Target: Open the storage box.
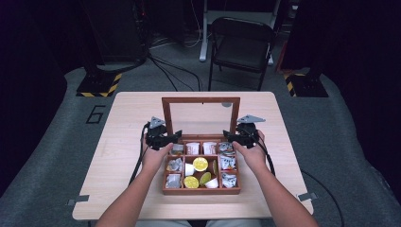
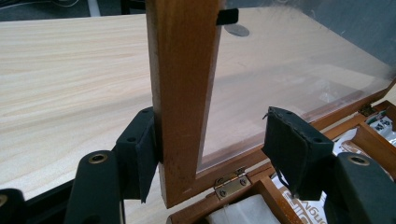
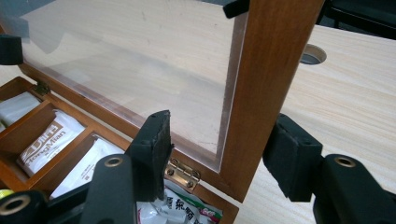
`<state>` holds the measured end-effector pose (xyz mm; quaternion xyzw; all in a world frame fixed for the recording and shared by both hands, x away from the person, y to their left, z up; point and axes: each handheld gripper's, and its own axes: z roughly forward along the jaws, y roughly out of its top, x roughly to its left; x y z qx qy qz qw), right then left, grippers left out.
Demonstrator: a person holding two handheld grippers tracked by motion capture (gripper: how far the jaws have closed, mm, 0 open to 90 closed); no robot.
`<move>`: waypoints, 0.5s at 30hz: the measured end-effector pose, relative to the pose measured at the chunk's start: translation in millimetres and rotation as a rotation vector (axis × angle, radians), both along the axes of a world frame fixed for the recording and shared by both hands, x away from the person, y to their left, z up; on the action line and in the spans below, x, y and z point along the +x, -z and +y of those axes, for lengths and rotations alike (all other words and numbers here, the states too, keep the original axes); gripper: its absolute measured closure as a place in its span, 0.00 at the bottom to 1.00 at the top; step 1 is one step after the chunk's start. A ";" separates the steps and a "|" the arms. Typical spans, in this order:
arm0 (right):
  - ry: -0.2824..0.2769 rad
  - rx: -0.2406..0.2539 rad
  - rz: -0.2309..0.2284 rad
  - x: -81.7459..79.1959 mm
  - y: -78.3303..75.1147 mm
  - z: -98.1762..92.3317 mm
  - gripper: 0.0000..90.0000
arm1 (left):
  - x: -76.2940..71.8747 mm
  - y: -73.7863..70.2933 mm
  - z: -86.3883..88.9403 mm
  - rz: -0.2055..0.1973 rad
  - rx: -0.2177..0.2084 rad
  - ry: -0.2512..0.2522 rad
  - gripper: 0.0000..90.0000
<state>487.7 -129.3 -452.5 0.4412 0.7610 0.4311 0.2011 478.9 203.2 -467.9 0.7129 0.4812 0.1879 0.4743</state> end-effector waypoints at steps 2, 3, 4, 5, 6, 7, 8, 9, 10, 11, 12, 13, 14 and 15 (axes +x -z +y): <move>0.000 -0.010 -0.006 1.2 0.2 -0.1 0.49 | 0.3 -0.1 -0.4 0.006 -0.001 -0.005 0.42; 0.007 -0.008 -0.001 1.7 0.2 0.7 0.49 | 0.8 0.1 -0.6 0.006 -0.002 -0.007 0.42; 0.013 -0.009 0.003 2.3 0.2 1.2 0.48 | 1.0 0.3 -0.8 0.007 -0.002 -0.009 0.42; 0.025 0.003 0.011 2.9 0.4 2.2 0.48 | 1.9 0.5 -1.1 0.009 -0.002 -0.011 0.41; 0.025 0.003 0.011 2.9 0.4 2.2 0.48 | 1.9 0.5 -1.1 0.009 -0.002 -0.011 0.41; 0.030 0.002 0.012 4.6 0.3 2.0 0.48 | 2.4 0.7 -1.4 0.008 -0.002 -0.013 0.41; 0.030 0.002 0.012 4.6 0.3 2.0 0.48 | 2.8 0.7 -1.4 0.009 0.005 -0.014 0.41; 0.035 0.005 0.022 5.9 0.7 2.4 0.48 | 4.3 1.3 -2.1 0.013 0.001 -0.018 0.41; 0.035 0.005 0.022 5.9 0.7 2.4 0.48 | 4.3 1.3 -2.1 0.013 0.001 -0.018 0.41; 0.040 0.009 0.023 6.2 0.8 3.1 0.48 | 5.2 1.5 -1.8 0.014 0.005 -0.019 0.41; 0.044 0.012 0.028 6.6 1.1 3.6 0.48 | 5.3 1.6 -2.5 0.017 -0.004 -0.025 0.41; 0.047 0.016 0.032 7.6 1.3 4.0 0.48 | 6.4 2.0 -3.3 0.021 -0.011 -0.035 0.41; 0.047 0.016 0.032 7.6 1.3 4.0 0.48 | 6.4 2.0 -3.3 0.021 -0.011 -0.035 0.41; 0.045 0.009 0.028 9.7 2.0 3.3 0.48 | 7.4 2.1 -3.6 0.027 -0.015 -0.040 0.41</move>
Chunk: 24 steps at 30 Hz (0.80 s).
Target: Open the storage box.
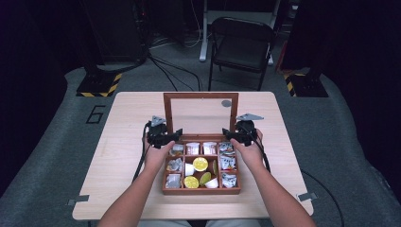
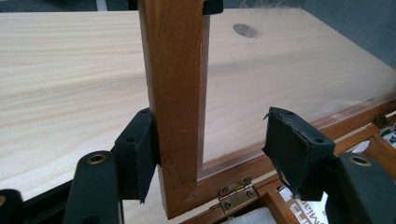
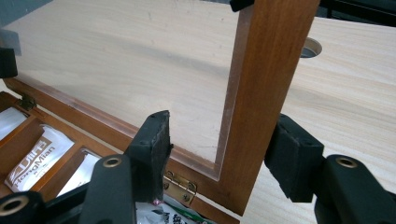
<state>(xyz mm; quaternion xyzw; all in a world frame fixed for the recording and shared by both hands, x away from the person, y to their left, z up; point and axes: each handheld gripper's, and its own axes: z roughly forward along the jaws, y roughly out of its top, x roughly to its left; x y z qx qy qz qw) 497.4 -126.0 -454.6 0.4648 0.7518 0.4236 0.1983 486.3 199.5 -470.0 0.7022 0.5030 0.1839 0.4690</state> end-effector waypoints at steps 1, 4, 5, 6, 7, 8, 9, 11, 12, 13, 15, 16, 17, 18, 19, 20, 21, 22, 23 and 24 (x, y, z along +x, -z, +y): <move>0.001 0.004 0.004 0.3 0.1 0.1 0.47 | 0.0 0.0 0.0 0.000 0.000 0.000 0.40; 0.009 0.004 0.016 1.7 0.1 1.7 0.45 | 2.8 0.1 -0.5 0.019 -0.007 -0.002 0.38; 0.009 0.004 0.016 1.7 0.1 1.7 0.45 | 2.8 0.1 -0.5 0.019 -0.007 -0.002 0.38; 0.010 -0.003 0.028 3.7 -0.6 3.0 0.44 | 4.2 0.0 -0.9 0.024 -0.006 -0.002 0.37; 0.008 -0.004 0.032 4.2 -0.7 3.2 0.44 | 5.6 -0.2 -2.1 0.032 -0.005 -0.008 0.37; 0.011 -0.003 0.032 5.2 -0.6 3.7 0.44 | 6.5 -0.2 -2.5 0.035 -0.003 -0.010 0.37; 0.008 -0.008 0.035 6.1 -0.2 3.0 0.44 | 7.2 0.0 -3.4 0.041 -0.005 -0.017 0.36; 0.016 -0.005 0.040 7.4 0.4 3.7 0.44 | 8.1 0.0 -3.7 0.042 -0.001 -0.019 0.36; 0.023 -0.004 0.043 7.9 0.5 4.6 0.44 | 9.0 0.4 -4.8 0.045 -0.001 -0.027 0.35; 0.029 -0.005 0.047 8.0 0.5 5.3 0.44 | 9.5 0.6 -4.2 0.044 0.008 -0.024 0.35; 0.041 -0.003 0.051 9.0 0.7 6.9 0.44 | 10.1 1.3 -4.6 0.046 0.005 -0.028 0.35; 0.044 -0.009 0.050 9.5 0.6 7.2 0.44 | 10.4 1.4 -4.8 0.047 0.005 -0.030 0.35; 0.046 -0.011 0.053 10.0 0.6 7.8 0.44 | 10.8 1.4 -5.4 0.048 0.007 -0.033 0.35; 0.050 -0.017 0.054 10.2 0.4 8.4 0.44 | 11.1 1.4 -5.9 0.050 0.008 -0.037 0.35; 0.053 -0.020 0.055 10.4 0.4 9.2 0.44 | 11.5 1.6 -7.3 0.051 -0.001 -0.048 0.35; 0.053 -0.030 0.052 10.8 0.5 9.7 0.44 | 11.8 1.6 -7.6 0.054 0.004 -0.050 0.35; 0.060 -0.035 0.056 10.5 0.2 11.0 0.44 | 12.3 1.7 -7.8 0.054 0.012 -0.051 0.35; 0.064 -0.041 0.058 10.9 0.1 11.8 0.43 | 12.7 1.8 -8.0 0.056 0.015 -0.051 0.35; 0.067 -0.043 0.058 11.4 0.2 12.0 0.43 | 12.7 1.8 -8.0 0.056 0.015 -0.051 0.35; 0.072 -0.039 0.063 11.5 0.2 12.1 0.43 | 13.4 2.3 -8.8 0.056 0.011 -0.057 0.35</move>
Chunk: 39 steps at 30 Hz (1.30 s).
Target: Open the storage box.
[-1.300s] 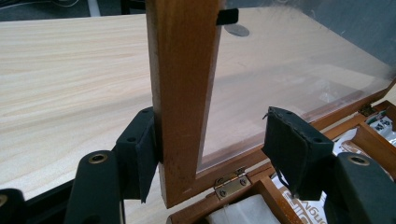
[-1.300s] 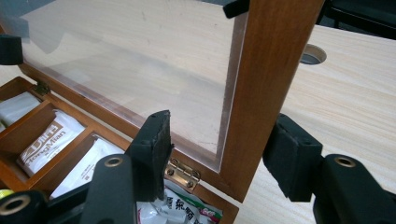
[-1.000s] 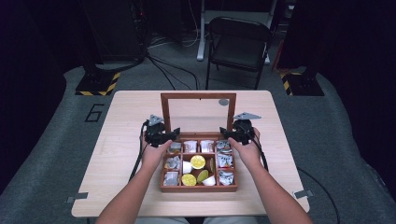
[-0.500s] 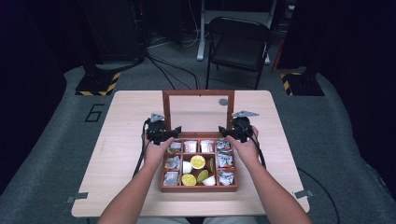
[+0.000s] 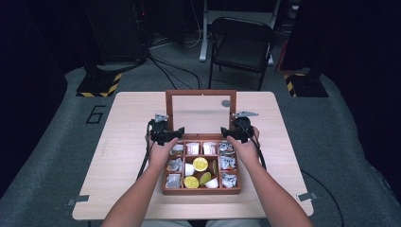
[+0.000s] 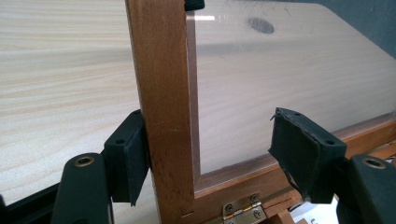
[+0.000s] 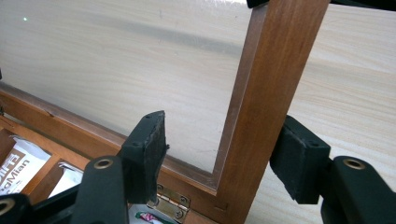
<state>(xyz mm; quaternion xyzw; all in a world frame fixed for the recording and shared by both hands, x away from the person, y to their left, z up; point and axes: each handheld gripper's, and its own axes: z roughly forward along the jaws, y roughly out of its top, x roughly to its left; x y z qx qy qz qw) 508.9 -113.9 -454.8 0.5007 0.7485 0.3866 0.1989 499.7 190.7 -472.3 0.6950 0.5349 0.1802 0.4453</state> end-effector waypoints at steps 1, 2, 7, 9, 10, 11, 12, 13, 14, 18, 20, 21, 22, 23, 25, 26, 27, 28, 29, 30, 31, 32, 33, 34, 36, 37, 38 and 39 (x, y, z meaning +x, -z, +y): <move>0.000 -0.001 0.001 0.3 0.3 -0.1 0.43 | 0.4 0.1 0.0 0.003 0.006 0.001 0.35; -0.001 0.000 0.001 0.6 0.6 0.2 0.43 | 1.1 0.0 -0.2 0.005 0.013 0.003 0.35; 0.008 0.005 0.005 2.3 1.7 0.7 0.42 | 2.7 0.9 -0.6 0.009 0.003 -0.006 0.34; 0.010 0.003 0.007 2.5 1.8 0.7 0.42 | 2.7 1.0 -0.7 0.013 0.000 -0.008 0.34; 0.013 0.005 0.007 3.0 2.1 0.9 0.42 | 3.2 1.1 -0.4 0.016 0.000 -0.006 0.34; 0.016 0.007 0.009 3.1 2.3 1.0 0.42 | 3.2 1.1 -0.4 0.016 0.000 -0.006 0.34; 0.015 0.008 0.009 3.4 2.4 0.8 0.42 | 3.5 1.4 -0.5 0.017 -0.003 -0.007 0.34; 0.011 0.013 0.012 3.8 2.6 0.7 0.42 | 3.7 1.7 -0.7 0.017 -0.004 -0.007 0.33; 0.011 0.013 0.012 3.8 2.6 0.7 0.42 | 3.7 1.7 -0.7 0.017 -0.004 -0.007 0.33; 0.014 0.016 0.013 5.1 3.6 0.1 0.42 | 4.7 2.8 -1.9 0.021 -0.007 -0.010 0.32; 0.014 0.032 0.026 6.0 4.0 -0.1 0.41 | 5.6 3.0 -2.0 0.027 -0.007 -0.010 0.31; 0.014 0.032 0.026 6.0 4.0 -0.1 0.41 | 5.6 3.0 -2.0 0.027 -0.007 -0.010 0.31; 0.016 0.027 0.023 6.4 4.2 -0.4 0.41 | 5.9 3.2 -1.9 0.028 -0.009 -0.010 0.31; 0.016 0.034 0.024 6.6 4.5 -0.3 0.41 | 6.1 3.4 -1.8 0.028 -0.011 -0.010 0.31; 0.010 0.032 0.023 7.4 4.8 -1.1 0.41 | 6.3 3.5 -1.6 0.029 -0.011 -0.008 0.31; 0.011 0.033 0.027 7.4 4.7 -1.2 0.42 | 6.8 3.7 -1.2 0.026 -0.009 -0.004 0.31; 0.004 0.035 0.034 8.0 4.7 -2.2 0.42 | 7.2 4.0 -0.7 0.027 -0.010 0.000 0.31; 0.003 0.037 0.039 8.1 4.5 -2.4 0.43 | 7.6 4.2 -0.3 0.030 -0.013 0.004 0.31; 0.003 0.037 0.039 8.1 4.5 -2.4 0.43 | 7.6 4.2 -0.3 0.030 -0.013 0.004 0.31; -0.007 0.041 0.042 9.3 4.7 -4.1 0.44 | 7.9 4.2 -0.3 0.034 -0.013 0.002 0.31; -0.007 0.041 0.042 9.3 4.7 -4.1 0.44 | 8.1 4.3 -0.3 0.035 -0.014 0.003 0.31; -0.021 0.036 0.039 10.6 5.0 -6.4 0.45 | 8.4 4.5 0.1 0.035 -0.014 0.005 0.31; -0.024 0.039 0.051 10.8 4.7 -6.7 0.45 | 8.9 5.0 0.8 0.035 -0.016 0.011 0.31; -0.019 0.044 0.060 11.1 4.1 -6.1 0.45 | 8.9 5.0 0.8 0.035 -0.016 0.011 0.31; -0.028 0.031 0.067 12.5 2.9 -6.5 0.45 | 9.5 4.9 1.5 0.041 -0.014 0.016 0.32; -0.029 0.028 0.066 13.3 2.8 -6.3 0.45 | 10.1 5.2 1.6 0.041 -0.018 0.015 0.32; -0.030 0.030 0.071 13.8 2.9 -6.5 0.45 | 10.4 5.7 1.8 0.043 -0.022 0.017 0.32; -0.027 0.033 0.073 14.3 3.3 -6.4 0.45 | 10.4 5.7 1.8 0.043 -0.022 0.017 0.32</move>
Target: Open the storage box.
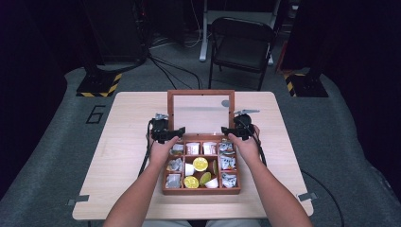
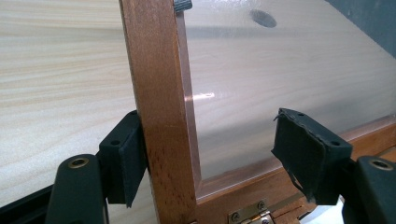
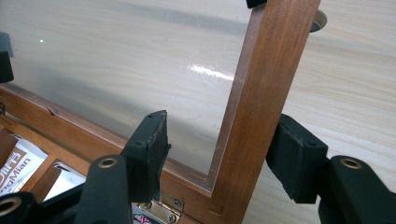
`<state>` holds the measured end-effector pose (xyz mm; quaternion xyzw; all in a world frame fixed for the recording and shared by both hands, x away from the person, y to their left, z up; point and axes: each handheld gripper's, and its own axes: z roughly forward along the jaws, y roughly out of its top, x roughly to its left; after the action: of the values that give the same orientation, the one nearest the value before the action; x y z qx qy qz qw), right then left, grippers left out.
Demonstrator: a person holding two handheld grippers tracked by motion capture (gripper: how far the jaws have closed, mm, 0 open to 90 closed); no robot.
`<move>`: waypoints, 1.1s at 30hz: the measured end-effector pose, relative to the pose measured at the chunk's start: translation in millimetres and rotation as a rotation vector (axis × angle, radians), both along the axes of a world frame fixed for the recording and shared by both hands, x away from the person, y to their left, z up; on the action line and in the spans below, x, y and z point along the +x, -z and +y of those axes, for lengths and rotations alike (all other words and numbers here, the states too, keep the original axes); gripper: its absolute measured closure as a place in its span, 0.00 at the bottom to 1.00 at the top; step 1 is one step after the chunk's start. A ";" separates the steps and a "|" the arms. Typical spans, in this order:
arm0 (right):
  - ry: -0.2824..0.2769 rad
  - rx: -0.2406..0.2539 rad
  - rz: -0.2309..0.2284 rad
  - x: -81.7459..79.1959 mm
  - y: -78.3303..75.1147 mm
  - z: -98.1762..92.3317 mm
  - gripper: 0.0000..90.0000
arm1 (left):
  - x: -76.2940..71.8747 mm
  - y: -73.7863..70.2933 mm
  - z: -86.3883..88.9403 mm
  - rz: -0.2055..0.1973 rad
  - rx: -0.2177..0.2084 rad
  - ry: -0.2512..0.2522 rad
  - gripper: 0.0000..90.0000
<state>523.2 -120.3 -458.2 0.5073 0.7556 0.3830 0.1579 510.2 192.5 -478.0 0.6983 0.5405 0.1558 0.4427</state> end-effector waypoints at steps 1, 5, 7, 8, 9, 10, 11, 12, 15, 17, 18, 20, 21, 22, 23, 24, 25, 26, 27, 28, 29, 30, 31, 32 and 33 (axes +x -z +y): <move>0.002 -0.005 0.003 0.1 0.4 -0.4 0.45 | 0.6 0.6 0.7 0.008 -0.003 0.002 0.32; -0.001 0.005 0.005 1.2 1.4 -1.0 0.45 | 1.5 1.6 1.2 0.010 -0.011 0.003 0.32; 0.005 0.007 0.008 1.5 1.6 -0.6 0.44 | 2.0 2.2 1.3 0.014 -0.017 0.001 0.32; 0.003 0.005 0.011 2.6 2.0 -1.1 0.44 | 2.3 2.4 1.7 0.016 -0.018 0.002 0.32; 0.003 0.002 0.009 2.9 2.4 -1.3 0.44 | 3.0 3.1 2.2 0.017 -0.023 0.005 0.32; 0.003 0.002 0.009 2.9 2.4 -1.3 0.44 | 3.0 3.1 2.2 0.017 -0.023 0.005 0.32; 0.004 0.008 0.011 3.2 2.8 -1.3 0.44 | 3.5 3.5 2.5 0.020 -0.025 0.007 0.32; 0.004 0.008 0.011 3.2 2.8 -1.3 0.44 | 3.5 3.5 2.5 0.020 -0.025 0.007 0.32; 0.010 0.010 0.021 3.1 2.8 -1.0 0.44 | 4.5 3.5 3.2 0.026 -0.022 0.015 0.32; 0.007 0.014 0.025 3.2 3.1 -1.2 0.44 | 5.9 2.4 3.1 0.044 -0.015 0.018 0.31; 0.007 0.014 0.025 3.2 3.1 -1.2 0.44 | 5.9 2.4 3.1 0.044 -0.015 0.018 0.31; 0.001 0.017 0.019 4.1 4.1 -2.3 0.44 | 7.3 1.4 3.3 0.052 -0.009 0.028 0.31; 0.001 0.017 0.019 4.1 4.1 -2.3 0.44 | 7.6 1.4 3.4 0.055 -0.008 0.028 0.31; 0.001 0.017 0.019 4.3 4.3 -2.4 0.44 | 7.8 1.6 3.4 0.056 -0.010 0.028 0.31; 0.004 0.019 0.022 4.3 4.3 -2.3 0.44 | 8.0 1.9 3.6 0.058 -0.012 0.027 0.31; 0.005 0.021 0.024 4.7 4.7 -2.6 0.44 | 8.1 2.2 3.5 0.059 -0.012 0.025 0.31; 0.007 0.021 0.025 4.8 4.9 -2.6 0.44 | 8.4 2.5 3.6 0.058 -0.011 0.024 0.31; 0.005 0.023 0.028 5.2 5.2 -3.0 0.44 | 8.6 2.7 3.5 0.059 -0.013 0.022 0.31; 0.003 0.026 0.028 5.5 5.7 -3.4 0.44 | 8.7 2.8 3.6 0.059 -0.012 0.021 0.31; 0.009 0.035 0.039 5.4 5.7 -2.8 0.44 | 9.1 3.2 3.5 0.060 -0.013 0.020 0.31; 0.009 0.035 0.039 5.4 5.7 -2.8 0.44 | 9.1 3.2 3.5 0.060 -0.013 0.020 0.31; 0.008 0.033 0.038 5.7 5.9 -3.2 0.44 | 9.3 3.5 3.5 0.062 -0.013 0.019 0.31; 0.008 0.034 0.041 6.0 6.1 -3.4 0.44 | 9.5 3.6 3.6 0.066 -0.015 0.019 0.31; 0.009 0.036 0.038 6.4 6.6 -3.5 0.44 | 9.7 3.8 3.6 0.067 -0.017 0.018 0.31; 0.012 0.037 0.039 6.4 6.8 -3.4 0.44 | 10.1 4.2 3.9 0.069 -0.017 0.019 0.30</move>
<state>529.5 -123.7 -465.0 0.5219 0.7485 0.3859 0.1360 520.2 196.4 -482.2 0.7046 0.5500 0.1228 0.4311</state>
